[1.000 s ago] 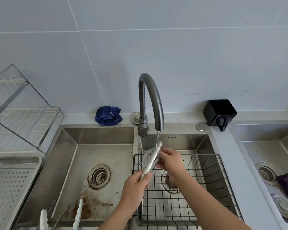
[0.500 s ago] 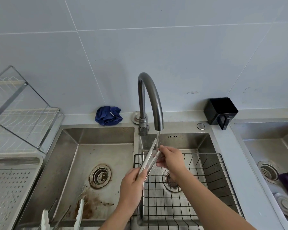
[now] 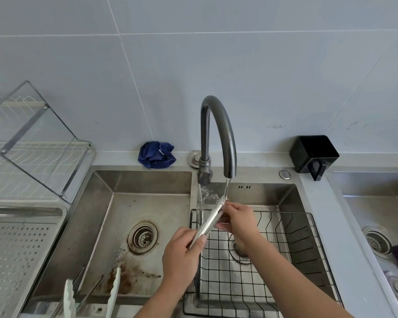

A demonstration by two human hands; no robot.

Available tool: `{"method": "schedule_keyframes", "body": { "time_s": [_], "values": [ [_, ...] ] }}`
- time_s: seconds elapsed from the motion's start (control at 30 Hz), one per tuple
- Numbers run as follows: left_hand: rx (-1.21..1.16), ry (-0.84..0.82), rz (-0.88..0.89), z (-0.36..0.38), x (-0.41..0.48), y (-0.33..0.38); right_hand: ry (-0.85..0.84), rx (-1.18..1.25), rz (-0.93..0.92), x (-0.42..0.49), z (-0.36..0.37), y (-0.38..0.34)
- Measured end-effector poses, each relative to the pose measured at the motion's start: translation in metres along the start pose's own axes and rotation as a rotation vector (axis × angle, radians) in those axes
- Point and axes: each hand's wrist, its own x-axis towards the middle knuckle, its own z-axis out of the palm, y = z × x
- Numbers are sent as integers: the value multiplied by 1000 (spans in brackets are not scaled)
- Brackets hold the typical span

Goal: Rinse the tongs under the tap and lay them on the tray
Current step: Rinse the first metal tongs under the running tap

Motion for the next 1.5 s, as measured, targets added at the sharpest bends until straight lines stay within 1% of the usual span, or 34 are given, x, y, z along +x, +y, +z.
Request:
{"method": "schedule_keyframes", "body": {
  "time_s": [0.1,0.23,0.33,0.5,0.6,0.63,0.7,0.87,1.0,1.03,1.13,1.17,1.2,1.27,1.33,1.4,1.5],
  "values": [
    [1,-7,-6,-1,0,-3,-90,71,38,-3,-1,-1],
    [-97,-16,-49,-2,1,-3,-102,137,29,-1,-2,0],
    [-131,-23,-56,-2,1,-4,-68,121,6,-3,0,5],
    [-236,-38,-101,-3,-2,-12,-164,31,21,-2,-6,9],
    [-374,-78,-217,-2,-3,-10,-108,51,-4,-4,-5,6],
    [-396,-86,-230,-1,-4,-10,-80,40,-11,-5,-3,7],
    [-382,-75,-202,-1,-4,-10,-49,14,0,-6,0,9],
    [-352,-69,-161,-5,-6,-16,-68,-53,25,-7,-5,11],
    [-366,-79,-154,-4,-5,-14,10,-117,-47,-7,-5,13],
    [-375,-80,-157,-4,-4,-14,-6,-99,-47,-7,-5,13],
    [-429,-69,-179,-8,-1,-15,-135,5,-8,-6,-10,11],
    [-444,-69,-188,-8,0,-16,-152,4,-9,-6,-11,10],
    [-456,-77,-195,-9,1,-16,-139,-21,-22,-5,-11,11],
    [-462,-107,-202,-8,1,-15,-56,-77,-61,-5,-10,12],
    [-424,-107,-199,-8,2,-14,6,-78,-74,-5,-6,14],
    [-357,-86,-198,-9,4,-13,-31,-28,-62,-5,-4,13],
    [-232,-79,-166,-14,4,-16,-150,83,-48,-7,-5,9]
  ]
}}
